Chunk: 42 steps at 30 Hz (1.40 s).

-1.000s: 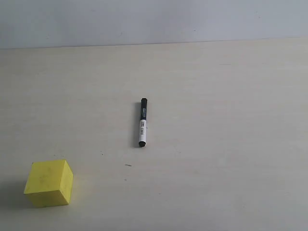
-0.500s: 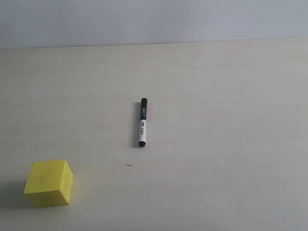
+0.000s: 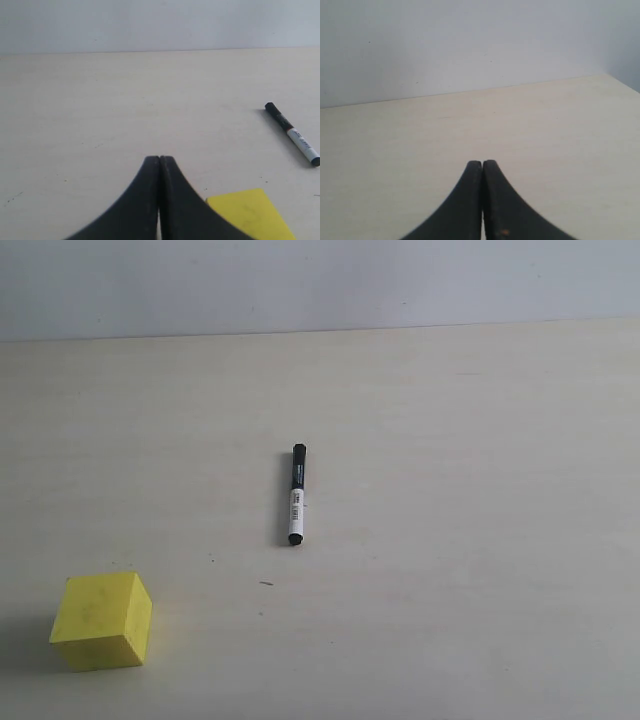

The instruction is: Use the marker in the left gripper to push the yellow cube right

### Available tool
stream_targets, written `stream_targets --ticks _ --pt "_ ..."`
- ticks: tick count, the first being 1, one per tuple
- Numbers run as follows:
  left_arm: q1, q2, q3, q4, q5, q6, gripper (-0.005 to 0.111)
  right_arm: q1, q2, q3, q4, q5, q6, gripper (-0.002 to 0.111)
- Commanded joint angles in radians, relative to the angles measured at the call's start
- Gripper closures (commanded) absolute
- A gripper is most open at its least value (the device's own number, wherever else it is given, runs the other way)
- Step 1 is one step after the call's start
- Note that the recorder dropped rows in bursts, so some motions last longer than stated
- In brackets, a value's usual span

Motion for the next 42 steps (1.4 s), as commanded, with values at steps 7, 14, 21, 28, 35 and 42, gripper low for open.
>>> stream_targets --ticks 7,14,21,28,35,42 --pt "0.002 -0.006 0.002 0.000 -0.008 0.002 0.107 -0.005 -0.006 0.005 -0.009 -0.005 0.001 0.108" --pt "0.002 -0.006 0.002 0.000 -0.008 0.002 0.107 -0.005 -0.006 0.005 -0.009 -0.005 0.001 0.108" --pt "0.002 -0.006 0.002 0.011 -0.057 0.069 0.107 -0.005 -0.006 0.005 -0.009 -0.005 0.001 0.108" --pt "0.002 -0.006 0.002 -0.466 -0.297 -0.173 0.107 -0.005 -0.006 0.005 -0.009 -0.005 0.001 0.108" --pt "0.002 -0.006 0.002 -0.508 -0.579 -0.239 0.107 -0.005 -0.006 0.005 -0.009 -0.005 0.001 0.108" --pt "0.002 -0.006 -0.058 -0.474 -0.790 -0.307 0.107 -0.005 -0.006 0.005 -0.009 -0.005 0.001 0.108"
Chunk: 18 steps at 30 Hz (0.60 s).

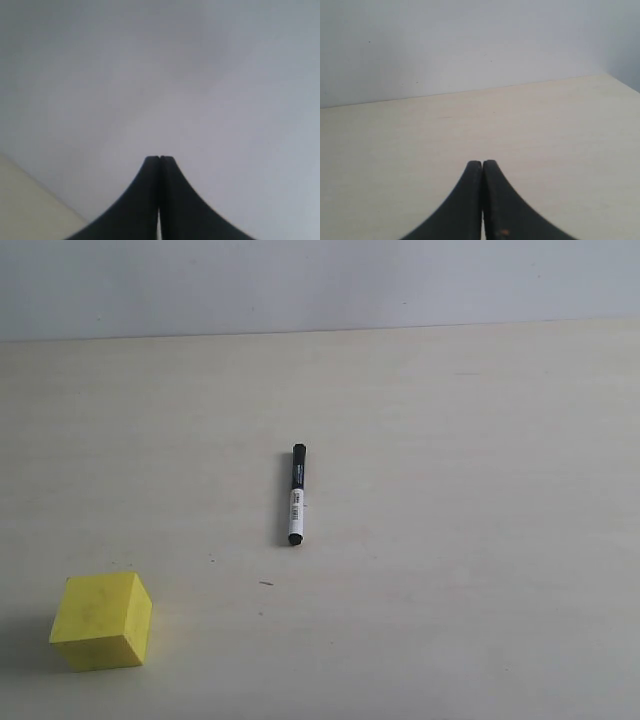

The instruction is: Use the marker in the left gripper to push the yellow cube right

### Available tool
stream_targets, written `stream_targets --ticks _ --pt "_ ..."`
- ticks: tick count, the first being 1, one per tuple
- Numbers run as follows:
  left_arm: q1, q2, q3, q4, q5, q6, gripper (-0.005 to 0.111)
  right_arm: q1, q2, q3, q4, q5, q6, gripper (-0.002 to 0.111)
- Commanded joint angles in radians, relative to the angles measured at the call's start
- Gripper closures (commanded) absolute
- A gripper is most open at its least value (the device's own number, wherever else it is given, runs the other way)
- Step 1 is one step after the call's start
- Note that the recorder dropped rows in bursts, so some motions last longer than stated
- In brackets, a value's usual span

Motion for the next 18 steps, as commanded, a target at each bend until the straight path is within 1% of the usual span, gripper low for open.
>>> stream_targets --ticks 1,3,4,6,7,10,11,14,16,18 --pt "0.002 -0.006 -0.081 0.037 -0.202 -0.088 0.107 -0.005 -0.006 0.005 -0.009 -0.005 0.001 0.108" --pt "0.002 0.006 -0.160 0.093 -0.255 -0.105 0.107 -0.005 -0.006 0.005 -0.009 -0.005 0.001 0.108" --pt "0.002 0.028 -0.199 0.130 -0.253 -0.101 0.107 -0.005 -0.006 0.005 -0.009 -0.005 0.001 0.108" --pt "0.002 0.103 -0.299 0.239 -0.224 -0.077 0.107 -0.005 -0.006 0.005 -0.009 -0.005 0.001 0.108" --pt "0.002 0.142 -0.351 0.280 -0.189 -0.065 0.107 -0.005 -0.006 0.005 -0.009 -0.005 0.001 0.108" --pt "0.002 0.312 -0.497 0.321 0.019 -0.018 0.107 -0.005 -0.006 0.005 -0.009 -0.005 0.001 0.108" --pt "0.002 0.384 -0.549 0.337 0.116 0.026 0.107 -0.005 -0.006 0.005 -0.009 -0.005 0.001 0.108" --pt "0.002 0.593 -0.699 0.369 0.464 0.120 0.107 -0.005 -0.006 0.005 -0.009 -0.005 0.001 0.108" --pt "0.002 0.757 -0.807 0.369 0.704 0.121 0.107 -0.005 -0.006 0.005 -0.009 -0.005 0.001 0.108" --pt "0.002 0.886 -0.902 0.344 0.889 0.142 0.107 -0.005 -0.006 0.005 -0.009 -0.005 0.001 0.108"
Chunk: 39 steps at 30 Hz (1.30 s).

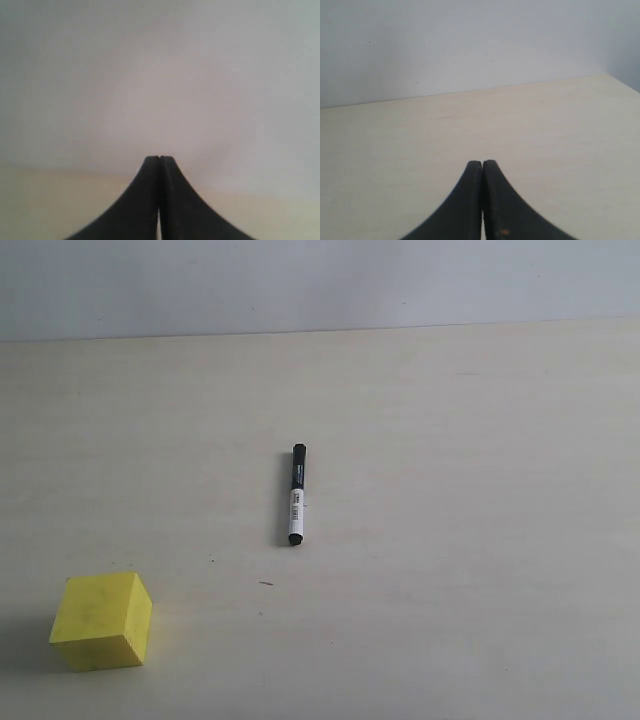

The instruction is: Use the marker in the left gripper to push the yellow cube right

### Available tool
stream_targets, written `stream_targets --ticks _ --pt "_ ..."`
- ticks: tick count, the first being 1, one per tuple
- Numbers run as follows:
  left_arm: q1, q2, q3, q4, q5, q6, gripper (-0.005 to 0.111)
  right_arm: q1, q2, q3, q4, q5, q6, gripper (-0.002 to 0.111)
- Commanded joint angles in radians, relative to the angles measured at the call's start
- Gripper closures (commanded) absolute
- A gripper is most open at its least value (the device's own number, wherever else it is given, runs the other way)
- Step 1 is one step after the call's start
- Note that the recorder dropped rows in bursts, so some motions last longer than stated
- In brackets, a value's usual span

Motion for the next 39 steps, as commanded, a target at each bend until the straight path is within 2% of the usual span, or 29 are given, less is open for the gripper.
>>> stream_targets --ticks 1,3,6,10,15,18,21,29,35,39 --pt "0.002 0.298 -0.203 -0.026 0.495 0.084 0.107 -0.005 -0.006 0.005 -0.009 -0.005 0.001 0.108" --pt "-0.007 0.404 -0.266 -0.059 0.635 0.150 0.107 -0.005 -0.006 0.005 -0.009 -0.005 0.001 0.108" --pt "-0.061 0.530 -0.330 -0.068 0.770 0.132 0.107 -0.005 -0.006 0.005 -0.009 -0.005 0.001 0.108" --pt "-0.203 0.668 -0.372 -0.016 0.801 0.021 0.107 -0.005 -0.006 0.005 -0.009 -0.005 0.001 0.108" --pt "-0.404 0.865 -0.453 0.136 0.876 -0.132 0.107 -0.005 -0.006 0.005 -0.009 -0.005 0.001 0.108" --pt "-0.487 0.984 -0.516 0.149 0.860 -0.176 0.107 -0.005 -0.006 0.005 -0.009 -0.005 0.001 0.108" --pt "-0.543 1.104 -0.612 0.149 0.856 -0.202 0.107 -0.005 -0.006 0.005 -0.009 -0.005 0.001 0.108" --pt "-0.580 1.319 -0.813 0.149 0.855 -0.249 0.104 -0.005 -0.006 0.005 -0.009 -0.005 0.001 0.108" --pt "-0.580 1.394 -0.838 0.150 0.843 -0.307 0.080 -0.005 -0.006 0.005 -0.009 -0.005 0.001 0.108" --pt "-0.574 1.422 -0.838 0.163 0.796 -0.320 0.074 -0.005 -0.006 0.005 -0.009 -0.005 0.001 0.108"
